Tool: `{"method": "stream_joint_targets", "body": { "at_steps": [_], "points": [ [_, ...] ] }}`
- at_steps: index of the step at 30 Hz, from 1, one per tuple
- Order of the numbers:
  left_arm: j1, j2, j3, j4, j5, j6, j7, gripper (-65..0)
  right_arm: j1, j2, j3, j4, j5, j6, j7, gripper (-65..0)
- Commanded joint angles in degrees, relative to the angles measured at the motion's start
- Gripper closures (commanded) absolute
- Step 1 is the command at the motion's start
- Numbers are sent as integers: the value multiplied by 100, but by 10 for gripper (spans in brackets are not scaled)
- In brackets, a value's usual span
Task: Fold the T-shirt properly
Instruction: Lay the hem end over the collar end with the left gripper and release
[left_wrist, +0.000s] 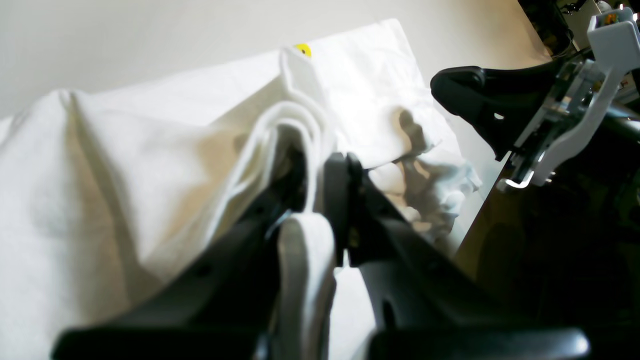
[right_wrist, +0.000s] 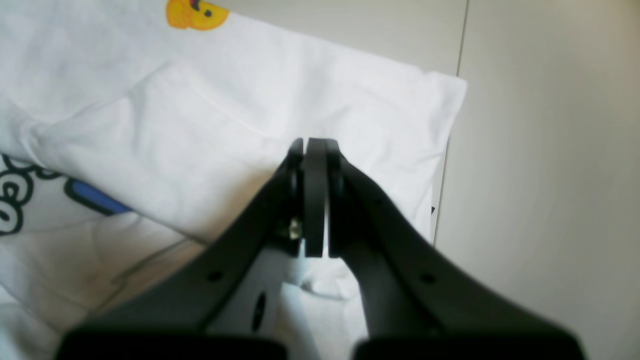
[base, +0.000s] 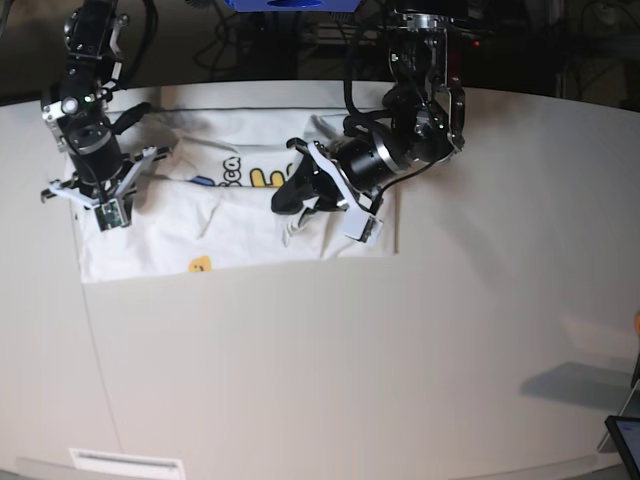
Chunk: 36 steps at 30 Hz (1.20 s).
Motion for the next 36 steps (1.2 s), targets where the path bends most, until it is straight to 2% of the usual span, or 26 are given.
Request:
{"method": "stream_joint_targets", "body": {
  "at_steps": [1, 5, 11, 14, 17, 20, 24, 28, 31, 36],
  "points": [
    [-77, 17, 32, 9, -153, -46, -127, 0, 35, 22, 4, 81, 34, -32, 126, -1],
    [-182, 17, 58, -282, -153, -46, -127, 0, 35, 22, 21, 81, 34, -32, 126, -1],
    [-402, -106, 594, -369, -144, -46, -145, -2, 35, 22, 30, 81, 34, -32, 126, -1],
    [-411, -89, 621, -369, -144, -46, -154, -7, 26, 22, 39, 81, 34, -32, 126, -1],
    [-499, -89, 629, -378, -144, -46, -154, -71, 26, 22, 39, 81, 34, -32, 126, -1],
    [-516, -98, 612, -378, -144, -46, -154, -202, 26, 22, 39, 81, 34, -32, 126, -1],
    [-516, -89, 603, -378, -144, -46, -171, -299, 26, 22, 39, 81, 34, -32, 126, -1],
    [-727, -62, 682, -361, -162, -46, -470, -343, 26, 22, 21, 81, 34, -32, 126, -1],
    [-938, -54, 673, -369, -162, -46, -743, -344, 17, 22, 4, 81, 34, -14, 126, -1],
    [-1316, -194, 612, -273, -153, -46, -751, -336, 0, 30, -5, 81, 34, 21, 126, -1]
  ]
}}
